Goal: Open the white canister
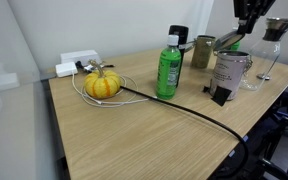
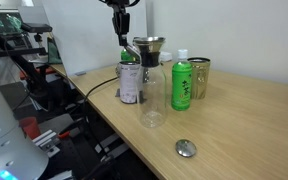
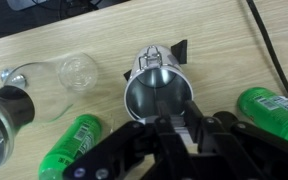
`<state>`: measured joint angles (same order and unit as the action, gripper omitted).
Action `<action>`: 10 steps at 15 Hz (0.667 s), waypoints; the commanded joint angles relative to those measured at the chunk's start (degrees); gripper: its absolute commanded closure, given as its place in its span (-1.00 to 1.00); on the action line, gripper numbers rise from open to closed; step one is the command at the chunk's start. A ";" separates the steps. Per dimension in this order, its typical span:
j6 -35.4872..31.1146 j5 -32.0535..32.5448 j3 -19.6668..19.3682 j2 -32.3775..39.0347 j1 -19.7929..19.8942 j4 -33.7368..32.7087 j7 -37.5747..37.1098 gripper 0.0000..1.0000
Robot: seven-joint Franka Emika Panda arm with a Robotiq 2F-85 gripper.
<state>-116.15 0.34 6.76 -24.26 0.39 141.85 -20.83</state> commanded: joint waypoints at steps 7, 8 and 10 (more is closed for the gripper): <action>0.95 1.09 0.49 2.95 -0.55 -3.46 0.97 0.89; 1.09 1.16 0.59 3.05 -0.63 -3.72 0.96 0.89; 1.43 1.44 0.76 3.27 -0.78 -4.20 0.87 0.89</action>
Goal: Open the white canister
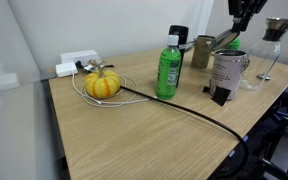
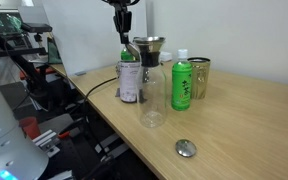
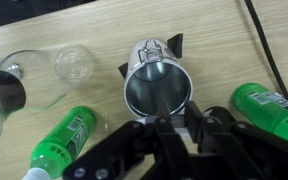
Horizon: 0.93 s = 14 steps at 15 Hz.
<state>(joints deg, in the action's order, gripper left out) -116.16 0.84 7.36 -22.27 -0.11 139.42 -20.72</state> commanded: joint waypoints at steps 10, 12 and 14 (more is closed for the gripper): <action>2.10 3.24 0.15 1.70 0.00 -2.35 0.50 0.89; 2.05 3.44 0.20 1.80 -0.02 -2.46 0.53 0.89; 1.89 3.68 0.23 1.89 -0.01 -2.62 0.51 0.89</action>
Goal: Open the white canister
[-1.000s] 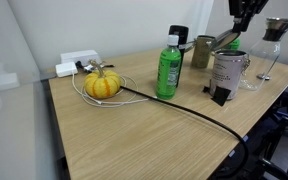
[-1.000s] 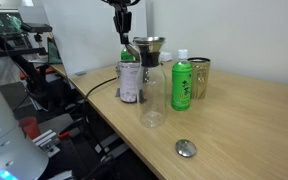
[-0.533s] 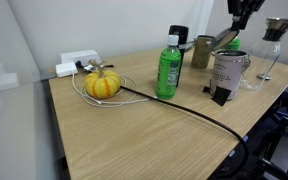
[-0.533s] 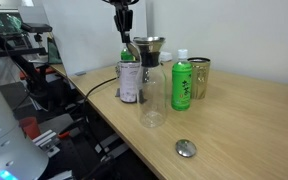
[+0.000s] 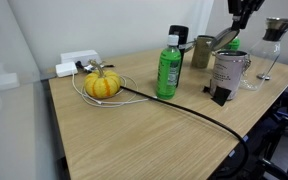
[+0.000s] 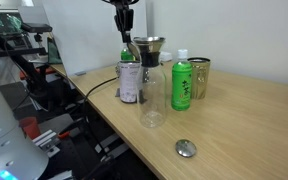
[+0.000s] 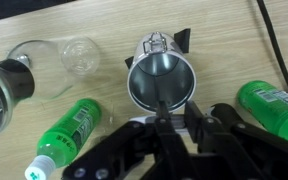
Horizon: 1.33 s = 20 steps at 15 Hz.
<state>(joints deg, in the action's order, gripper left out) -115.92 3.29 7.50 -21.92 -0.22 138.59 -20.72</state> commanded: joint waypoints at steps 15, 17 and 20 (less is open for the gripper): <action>0.69 1.69 0.04 3.30 -0.13 -3.94 0.53 1.00; 0.00 1.72 0.03 3.48 -0.16 -4.11 0.50 1.00; -0.55 1.69 -0.01 3.87 -0.18 -4.66 0.55 1.00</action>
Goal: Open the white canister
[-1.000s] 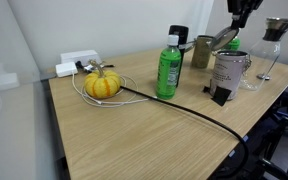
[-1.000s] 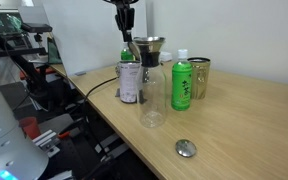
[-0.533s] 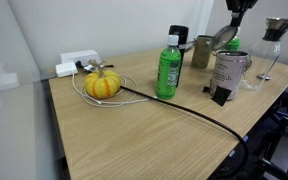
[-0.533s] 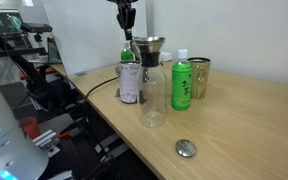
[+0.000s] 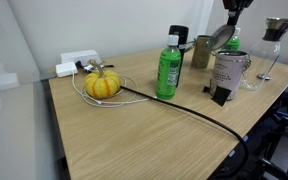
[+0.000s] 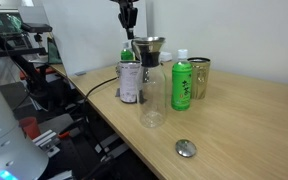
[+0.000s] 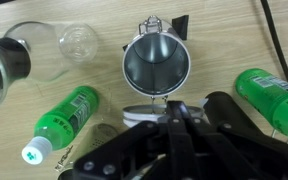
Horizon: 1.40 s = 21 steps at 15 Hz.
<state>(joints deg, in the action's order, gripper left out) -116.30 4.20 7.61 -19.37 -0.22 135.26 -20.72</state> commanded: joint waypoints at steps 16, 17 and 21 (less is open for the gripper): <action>-3.97 1.31 -0.90 6.42 -0.17 -5.04 1.02 1.00; -4.09 1.27 -1.01 6.48 -0.18 -5.19 1.10 1.00; -4.25 1.34 -1.28 6.38 -0.19 -5.48 1.23 1.00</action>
<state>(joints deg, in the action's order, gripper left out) -119.99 4.65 6.82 -13.83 -0.22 130.54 -20.64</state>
